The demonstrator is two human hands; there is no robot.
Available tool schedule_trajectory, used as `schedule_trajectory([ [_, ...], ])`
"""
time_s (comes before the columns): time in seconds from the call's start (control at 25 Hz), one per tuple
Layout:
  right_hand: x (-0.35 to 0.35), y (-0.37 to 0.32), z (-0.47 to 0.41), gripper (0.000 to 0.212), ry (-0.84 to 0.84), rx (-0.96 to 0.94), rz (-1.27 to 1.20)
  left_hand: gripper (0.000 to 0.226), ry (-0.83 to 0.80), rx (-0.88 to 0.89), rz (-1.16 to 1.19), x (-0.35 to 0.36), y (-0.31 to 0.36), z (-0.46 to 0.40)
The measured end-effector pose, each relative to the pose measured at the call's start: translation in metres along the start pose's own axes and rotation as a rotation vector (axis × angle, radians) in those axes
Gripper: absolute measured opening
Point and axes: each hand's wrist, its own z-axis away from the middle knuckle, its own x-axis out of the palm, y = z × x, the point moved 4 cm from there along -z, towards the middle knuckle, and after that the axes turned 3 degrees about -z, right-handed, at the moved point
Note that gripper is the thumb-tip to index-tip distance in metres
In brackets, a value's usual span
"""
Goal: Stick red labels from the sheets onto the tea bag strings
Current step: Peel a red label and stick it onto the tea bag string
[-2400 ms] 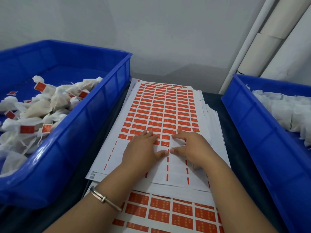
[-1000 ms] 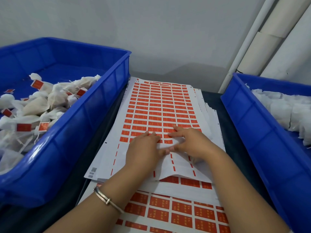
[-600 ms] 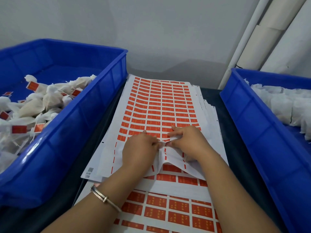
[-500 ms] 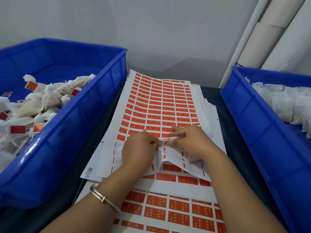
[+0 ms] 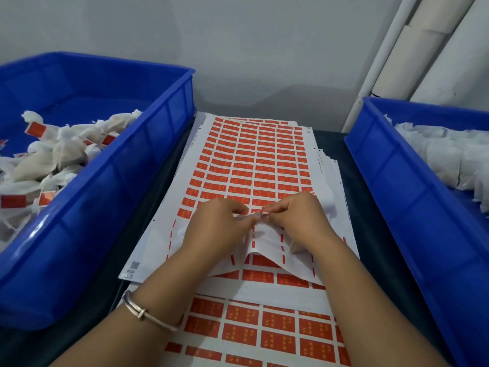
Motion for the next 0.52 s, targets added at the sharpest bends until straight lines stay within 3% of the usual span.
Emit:
schedule_trajectory([
  [0.32, 0.001, -0.001, 0.002, 0.018, -0.020, 0.012, -0.041, 0.016, -0.174, 0.051, -0.128, 0.000, 0.026, -0.021],
  [0.52, 0.000, -0.002, 0.002, 0.016, -0.040, -0.013, -0.038, 0.012, -0.136, 0.011, -0.094, 0.004, 0.023, -0.021],
])
